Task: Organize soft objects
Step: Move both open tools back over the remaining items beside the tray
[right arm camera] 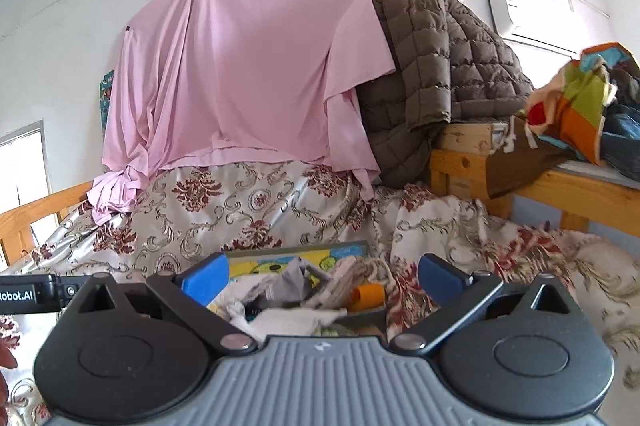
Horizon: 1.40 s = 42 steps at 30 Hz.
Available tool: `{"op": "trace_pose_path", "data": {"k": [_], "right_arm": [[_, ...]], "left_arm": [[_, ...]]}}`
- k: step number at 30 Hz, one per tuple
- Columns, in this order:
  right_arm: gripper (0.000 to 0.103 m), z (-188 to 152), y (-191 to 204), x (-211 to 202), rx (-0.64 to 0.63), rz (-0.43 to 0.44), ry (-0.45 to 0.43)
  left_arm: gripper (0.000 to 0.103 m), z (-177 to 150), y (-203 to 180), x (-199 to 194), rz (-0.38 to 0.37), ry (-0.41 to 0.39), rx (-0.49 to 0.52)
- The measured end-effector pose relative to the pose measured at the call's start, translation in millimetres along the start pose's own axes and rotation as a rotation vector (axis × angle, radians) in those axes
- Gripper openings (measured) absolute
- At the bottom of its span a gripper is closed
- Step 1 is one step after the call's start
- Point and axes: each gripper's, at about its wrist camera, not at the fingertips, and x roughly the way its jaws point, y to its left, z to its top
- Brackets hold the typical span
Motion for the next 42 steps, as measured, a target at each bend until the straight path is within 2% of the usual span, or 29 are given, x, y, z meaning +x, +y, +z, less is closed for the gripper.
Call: {"op": "trace_pose_path", "data": {"k": [11,21,25,32,38,42], "right_arm": [[0.103,-38.1,1.4,-41.5,0.013,-0.046,0.084],[0.103,-55.1,17.2,-62.5,-0.002,-0.027,0.14],[0.103,-63.1,25.3,-65.7,-0.003,-0.017,0.185],[0.103,-80.3,36.2,-48.0,-0.035,0.003,0.337],[0.103,-85.5,49.3,-44.8,-0.101,0.018,0.368],[0.103,-84.6,53.2,-48.3,-0.115,0.042,0.352]], "left_arm": [[0.102,-42.6,15.5,-41.6,0.048,0.011,0.044],[0.102,-74.7,31.7,-66.6,0.111,0.032,0.087],[0.102,-88.1,39.6,-69.5,0.126,0.068,0.107],[0.102,-108.2,51.8,-69.3,0.149,0.146,0.117],[0.102,-119.6,59.6,-63.1,0.171,0.217,0.115],[0.102,-121.7,64.0,-61.4,0.167,0.243,0.093]]}}
